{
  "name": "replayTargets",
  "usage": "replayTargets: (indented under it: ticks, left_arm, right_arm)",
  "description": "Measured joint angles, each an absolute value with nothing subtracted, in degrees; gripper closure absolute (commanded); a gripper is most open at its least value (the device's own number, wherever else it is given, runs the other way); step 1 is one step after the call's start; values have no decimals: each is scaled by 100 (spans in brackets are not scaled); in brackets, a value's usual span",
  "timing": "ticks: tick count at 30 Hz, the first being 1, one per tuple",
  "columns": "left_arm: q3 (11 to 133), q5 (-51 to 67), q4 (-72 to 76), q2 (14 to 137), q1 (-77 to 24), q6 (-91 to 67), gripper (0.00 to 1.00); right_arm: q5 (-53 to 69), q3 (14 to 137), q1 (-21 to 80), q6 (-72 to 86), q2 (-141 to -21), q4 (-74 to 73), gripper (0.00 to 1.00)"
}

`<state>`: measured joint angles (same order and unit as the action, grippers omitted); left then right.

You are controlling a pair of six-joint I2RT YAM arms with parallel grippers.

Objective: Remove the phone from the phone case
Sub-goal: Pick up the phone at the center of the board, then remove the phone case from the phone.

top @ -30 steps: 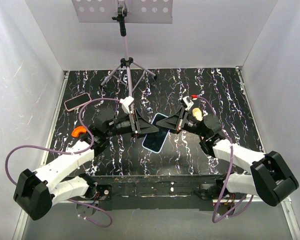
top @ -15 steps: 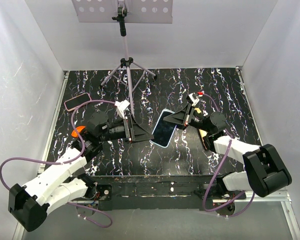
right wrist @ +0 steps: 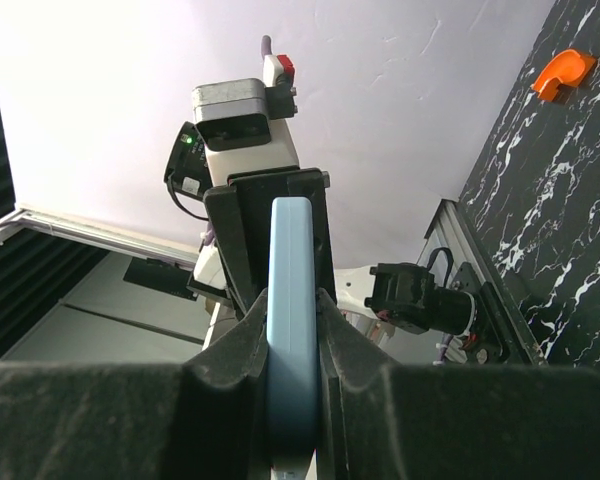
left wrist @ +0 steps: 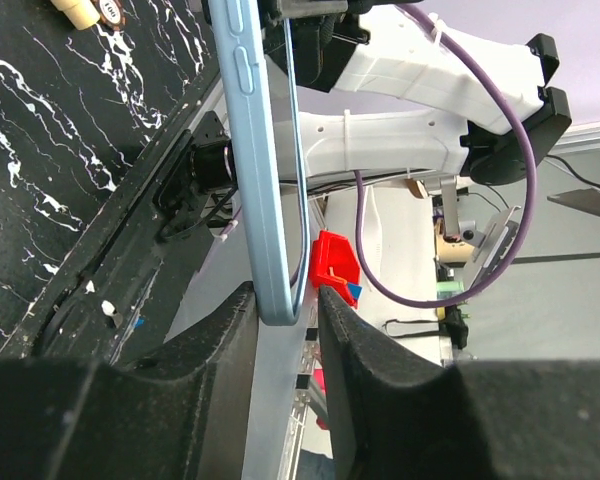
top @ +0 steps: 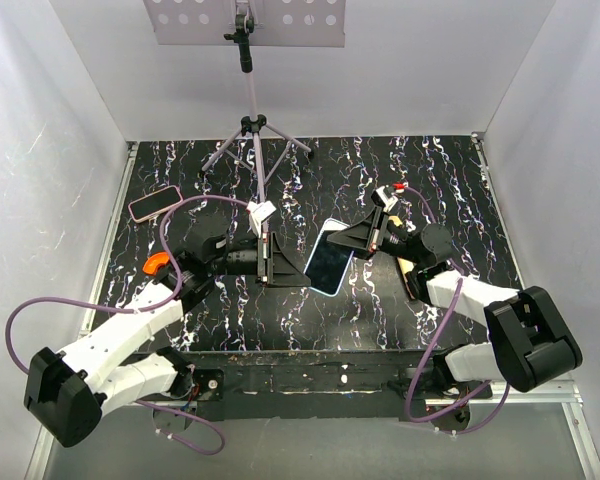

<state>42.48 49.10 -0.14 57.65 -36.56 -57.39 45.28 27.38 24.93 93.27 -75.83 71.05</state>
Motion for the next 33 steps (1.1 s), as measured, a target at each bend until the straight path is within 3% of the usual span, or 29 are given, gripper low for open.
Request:
replayTargets:
  ticks: [9,15,25,33]
  left_arm:
    - [4248,5229,373,5970,-3649,-5898,77]
    - [4250,5391,469,6173,-3649,-6027,100]
    - [4012,5424,1632,6029,-3651,-6302,100]
    - [3964,5548,3500,6331,-3642,-6875,100]
  right_arm:
    - [4628,2849,2473,9448,-7638,7190,99]
    - [4657,2864,2471,9384,-7651,7192,99]
    - [4753,3114,2440,9559,-7664,7000,99]
    - [4517,3186,2526,10768,-8143,8176,99]
